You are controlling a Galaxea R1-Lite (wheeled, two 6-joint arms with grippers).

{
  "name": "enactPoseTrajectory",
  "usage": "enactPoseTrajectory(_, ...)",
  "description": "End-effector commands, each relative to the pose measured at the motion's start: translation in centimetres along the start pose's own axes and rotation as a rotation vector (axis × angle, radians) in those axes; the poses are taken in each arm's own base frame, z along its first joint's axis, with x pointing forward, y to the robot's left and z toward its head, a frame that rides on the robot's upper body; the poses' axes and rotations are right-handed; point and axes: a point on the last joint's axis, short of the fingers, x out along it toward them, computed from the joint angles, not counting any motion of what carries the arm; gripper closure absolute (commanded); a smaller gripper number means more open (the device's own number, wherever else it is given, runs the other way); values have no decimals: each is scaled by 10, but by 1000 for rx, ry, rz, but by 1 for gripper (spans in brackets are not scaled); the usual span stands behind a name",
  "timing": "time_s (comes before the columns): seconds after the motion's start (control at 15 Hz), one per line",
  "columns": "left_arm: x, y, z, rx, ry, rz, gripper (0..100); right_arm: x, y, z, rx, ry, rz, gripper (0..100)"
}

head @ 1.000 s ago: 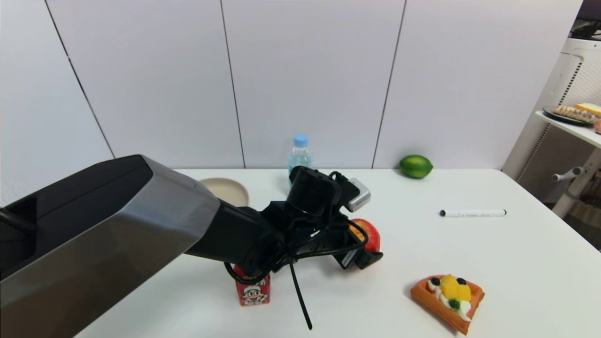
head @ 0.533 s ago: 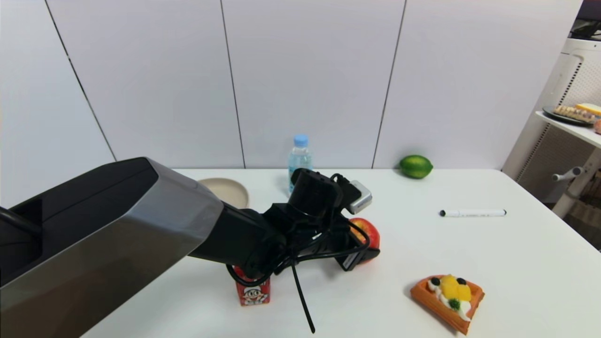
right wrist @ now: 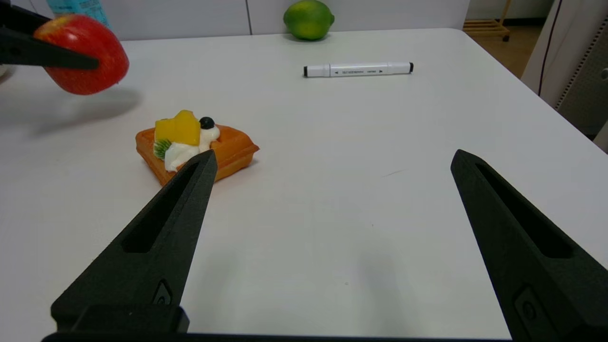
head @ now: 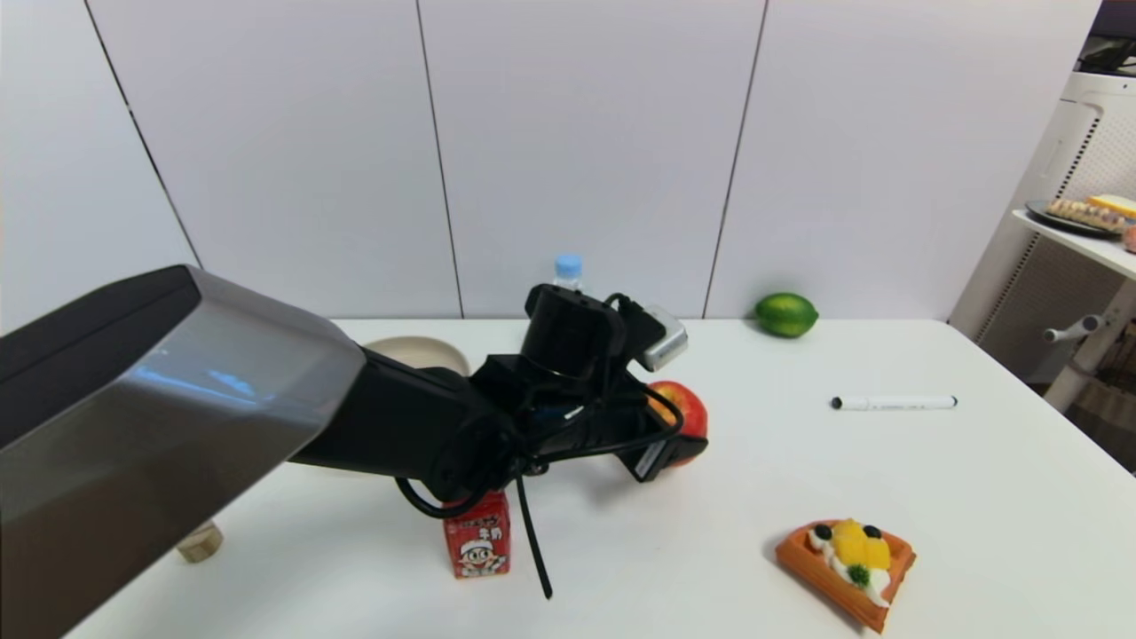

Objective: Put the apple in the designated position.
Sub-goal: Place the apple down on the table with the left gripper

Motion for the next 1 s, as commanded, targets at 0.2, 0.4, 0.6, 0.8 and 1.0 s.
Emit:
enactPoseTrajectory(0.2, -79, 44, 23, 47, -91, 166, 100, 0, 0, 0, 0, 1, 0, 0)
enactPoseTrajectory(0.4, -107, 65, 8, 11, -60, 244, 100, 0, 0, 0, 0, 1, 0, 0)
enactPoseTrajectory(0.6, -113, 82, -3, -23, -37, 289, 100, 0, 0, 0, 0, 1, 0, 0)
enactPoseTrajectory(0.8, -93, 97, -15, -51, -6, 295, 100, 0, 0, 0, 0, 1, 0, 0)
enactPoseTrajectory(1.0, -72, 106, -25, -82, 15, 290, 100, 0, 0, 0, 0, 1, 0, 0)
